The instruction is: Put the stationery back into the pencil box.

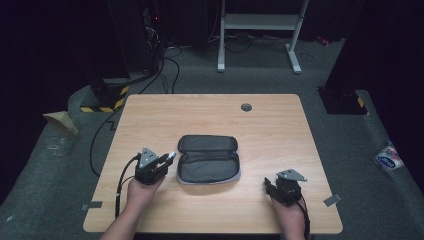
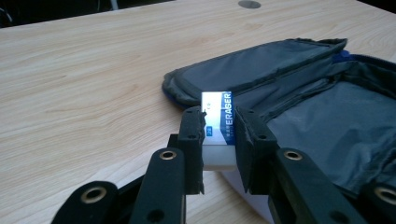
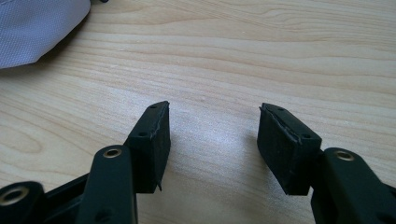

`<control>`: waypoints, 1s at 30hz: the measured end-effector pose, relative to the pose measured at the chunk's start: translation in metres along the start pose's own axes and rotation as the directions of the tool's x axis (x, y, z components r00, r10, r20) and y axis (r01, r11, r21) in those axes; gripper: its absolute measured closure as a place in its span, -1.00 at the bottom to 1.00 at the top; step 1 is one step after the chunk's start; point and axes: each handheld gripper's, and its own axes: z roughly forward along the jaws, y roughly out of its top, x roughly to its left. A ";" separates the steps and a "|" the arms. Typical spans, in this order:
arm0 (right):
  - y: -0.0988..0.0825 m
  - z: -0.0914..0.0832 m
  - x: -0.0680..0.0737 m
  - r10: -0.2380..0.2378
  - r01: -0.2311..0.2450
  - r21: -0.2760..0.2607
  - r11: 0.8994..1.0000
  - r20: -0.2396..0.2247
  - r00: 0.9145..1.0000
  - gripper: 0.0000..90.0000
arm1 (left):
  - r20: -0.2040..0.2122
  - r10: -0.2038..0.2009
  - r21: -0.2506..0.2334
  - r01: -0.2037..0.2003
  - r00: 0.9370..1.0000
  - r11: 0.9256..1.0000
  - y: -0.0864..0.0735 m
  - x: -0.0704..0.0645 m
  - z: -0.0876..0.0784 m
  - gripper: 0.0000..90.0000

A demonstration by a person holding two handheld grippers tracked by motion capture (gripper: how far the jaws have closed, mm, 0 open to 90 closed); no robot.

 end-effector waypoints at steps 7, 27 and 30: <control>0.000 0.000 0.001 -0.002 0.002 -0.002 1.000 0.000 1.000 -0.02 | 0.041 0.012 0.007 -0.012 0.999 1.000 0.004 -0.013 0.004 0.62; 0.000 -0.001 0.001 0.000 0.000 0.000 1.000 0.001 1.000 -0.02 | 0.144 0.077 0.040 -0.083 0.987 0.996 0.004 -0.047 0.011 0.62; 0.000 0.000 0.001 0.001 0.000 -0.001 1.000 0.001 1.000 -0.01 | 0.143 0.085 0.052 -0.093 0.986 0.994 0.001 -0.050 0.013 0.62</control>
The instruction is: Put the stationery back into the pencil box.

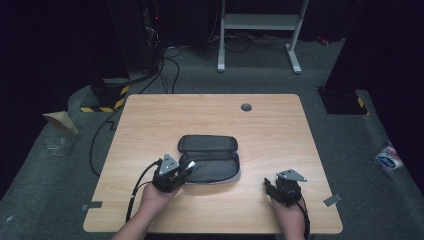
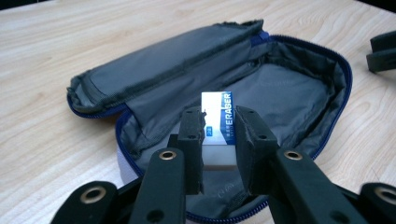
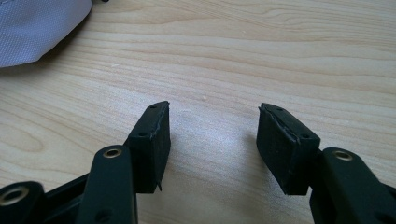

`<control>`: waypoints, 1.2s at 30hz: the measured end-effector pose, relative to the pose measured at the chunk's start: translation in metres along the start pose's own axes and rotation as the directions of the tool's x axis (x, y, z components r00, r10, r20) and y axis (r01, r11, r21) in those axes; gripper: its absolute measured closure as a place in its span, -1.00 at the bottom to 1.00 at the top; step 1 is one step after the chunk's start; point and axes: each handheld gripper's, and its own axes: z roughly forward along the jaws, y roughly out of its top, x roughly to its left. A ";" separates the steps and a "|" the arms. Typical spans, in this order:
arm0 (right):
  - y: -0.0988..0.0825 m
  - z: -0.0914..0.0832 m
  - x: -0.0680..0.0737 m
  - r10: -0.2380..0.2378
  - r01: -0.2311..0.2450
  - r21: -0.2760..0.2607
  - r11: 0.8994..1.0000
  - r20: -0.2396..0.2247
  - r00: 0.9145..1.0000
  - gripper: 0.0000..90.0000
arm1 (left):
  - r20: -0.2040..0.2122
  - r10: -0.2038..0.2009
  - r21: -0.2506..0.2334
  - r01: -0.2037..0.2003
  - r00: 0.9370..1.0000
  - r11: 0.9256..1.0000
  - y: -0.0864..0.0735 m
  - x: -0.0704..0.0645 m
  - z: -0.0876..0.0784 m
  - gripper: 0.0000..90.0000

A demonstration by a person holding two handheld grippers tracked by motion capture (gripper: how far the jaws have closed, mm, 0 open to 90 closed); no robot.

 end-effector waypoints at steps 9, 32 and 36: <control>0.000 0.000 0.000 -0.001 0.001 0.000 1.000 -0.004 1.000 -0.01 | -0.018 0.007 0.019 -0.007 1.000 1.000 -0.006 -0.006 0.001 0.62; 0.000 0.000 0.000 -0.006 0.006 0.001 1.000 -0.008 1.000 -0.01 | -0.026 -0.072 -0.019 0.072 0.997 0.997 -0.011 0.006 -0.012 0.35; 0.001 0.000 0.000 -0.006 0.006 0.001 1.000 -0.008 1.000 -0.01 | -0.051 -0.089 -0.034 0.087 0.995 0.996 -0.010 0.018 -0.017 0.34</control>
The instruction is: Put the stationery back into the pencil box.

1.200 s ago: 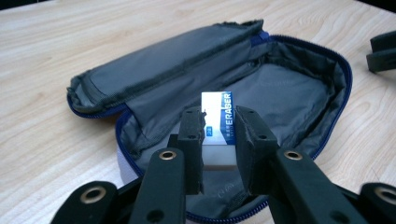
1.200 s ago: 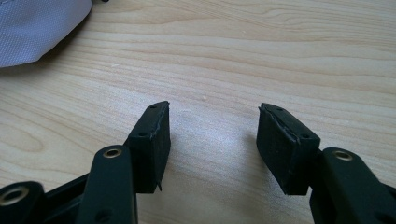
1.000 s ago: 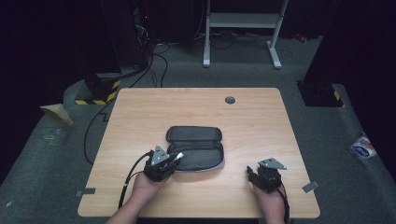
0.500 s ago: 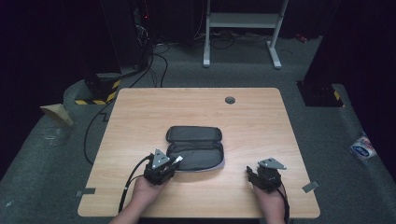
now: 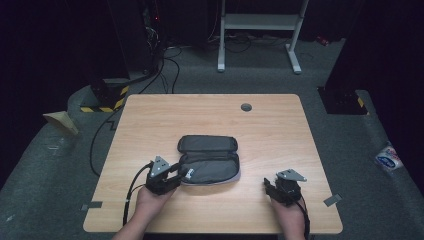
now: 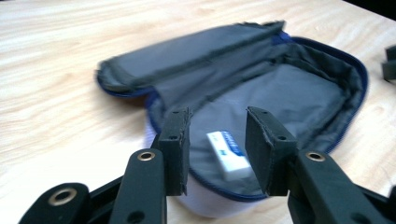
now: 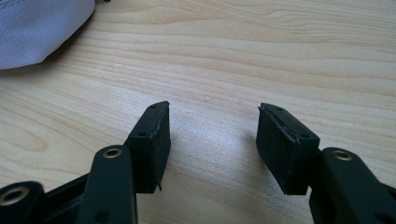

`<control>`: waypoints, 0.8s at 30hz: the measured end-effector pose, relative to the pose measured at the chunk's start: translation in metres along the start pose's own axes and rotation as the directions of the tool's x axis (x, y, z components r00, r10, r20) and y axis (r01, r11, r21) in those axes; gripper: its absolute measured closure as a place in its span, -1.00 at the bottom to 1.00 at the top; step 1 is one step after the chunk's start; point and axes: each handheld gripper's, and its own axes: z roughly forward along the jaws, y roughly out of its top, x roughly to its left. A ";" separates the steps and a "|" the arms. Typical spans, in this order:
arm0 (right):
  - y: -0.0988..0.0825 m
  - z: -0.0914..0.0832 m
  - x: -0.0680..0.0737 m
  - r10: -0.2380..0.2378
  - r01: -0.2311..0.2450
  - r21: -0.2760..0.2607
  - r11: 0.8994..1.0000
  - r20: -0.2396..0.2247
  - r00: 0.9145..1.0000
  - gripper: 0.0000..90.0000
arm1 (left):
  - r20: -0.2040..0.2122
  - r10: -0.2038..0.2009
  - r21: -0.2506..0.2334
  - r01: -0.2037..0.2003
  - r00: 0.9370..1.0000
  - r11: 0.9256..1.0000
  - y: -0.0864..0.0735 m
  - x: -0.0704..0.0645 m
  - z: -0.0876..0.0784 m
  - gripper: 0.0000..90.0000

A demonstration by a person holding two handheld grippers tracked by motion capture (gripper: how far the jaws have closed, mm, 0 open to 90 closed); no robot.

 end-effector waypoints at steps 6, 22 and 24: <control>0.000 0.000 0.000 0.001 -0.001 0.000 1.000 -0.001 1.000 -0.01 | -0.056 -0.031 -0.017 0.030 0.998 0.999 0.000 0.024 -0.007 0.29; 0.000 0.000 0.000 0.000 0.000 0.000 1.000 -0.002 1.000 -0.02 | -0.226 -0.098 0.075 0.118 0.969 0.990 -0.027 0.104 -0.010 -0.15; 0.000 0.000 -0.001 0.001 -0.001 0.001 1.000 -0.004 1.000 -0.03 | -0.229 -0.106 0.119 0.136 0.968 0.983 -0.033 0.113 -0.007 -0.27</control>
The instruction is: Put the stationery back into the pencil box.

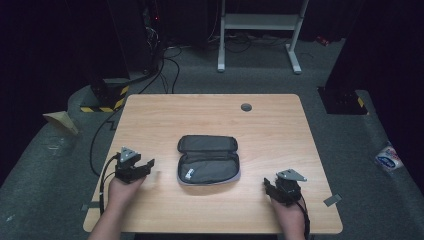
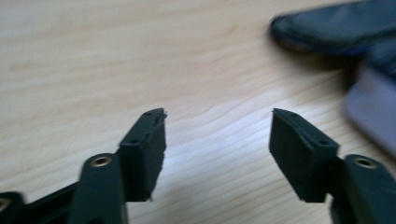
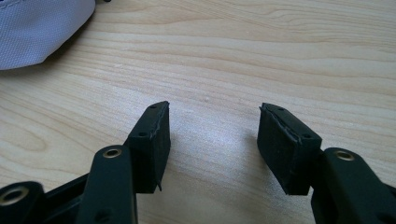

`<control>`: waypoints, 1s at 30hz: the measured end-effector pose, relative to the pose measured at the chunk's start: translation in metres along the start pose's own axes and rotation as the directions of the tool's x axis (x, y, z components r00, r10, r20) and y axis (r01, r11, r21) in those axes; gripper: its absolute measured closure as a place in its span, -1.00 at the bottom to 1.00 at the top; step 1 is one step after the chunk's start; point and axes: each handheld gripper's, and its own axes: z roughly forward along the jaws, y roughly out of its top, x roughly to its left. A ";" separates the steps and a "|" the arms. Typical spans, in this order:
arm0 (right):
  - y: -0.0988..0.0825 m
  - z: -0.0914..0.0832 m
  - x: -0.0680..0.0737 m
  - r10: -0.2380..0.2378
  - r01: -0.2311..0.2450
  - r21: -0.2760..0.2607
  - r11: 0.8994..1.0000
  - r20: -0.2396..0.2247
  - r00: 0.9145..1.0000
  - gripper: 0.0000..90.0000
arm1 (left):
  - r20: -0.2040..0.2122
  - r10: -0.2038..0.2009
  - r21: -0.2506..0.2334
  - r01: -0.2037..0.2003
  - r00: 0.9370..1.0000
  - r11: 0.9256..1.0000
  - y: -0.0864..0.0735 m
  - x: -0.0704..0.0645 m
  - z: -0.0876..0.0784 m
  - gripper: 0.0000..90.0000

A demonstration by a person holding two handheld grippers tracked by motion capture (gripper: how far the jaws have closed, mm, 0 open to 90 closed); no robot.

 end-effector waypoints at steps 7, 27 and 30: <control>0.000 0.000 -0.001 -0.004 0.004 0.000 1.000 -0.001 1.000 -0.05 | -0.015 -0.034 0.060 0.035 0.999 0.998 -0.014 0.023 0.002 -0.44; 0.015 0.019 -0.020 0.025 -0.026 0.046 0.999 0.029 0.999 -0.75 | -0.045 0.019 0.047 -0.017 0.999 0.999 -0.025 0.008 -0.004 -0.56; 0.015 0.019 -0.019 0.034 -0.036 0.048 0.998 0.035 0.999 -0.74 | -0.046 0.019 0.045 -0.017 0.999 0.999 -0.026 0.008 -0.005 -0.56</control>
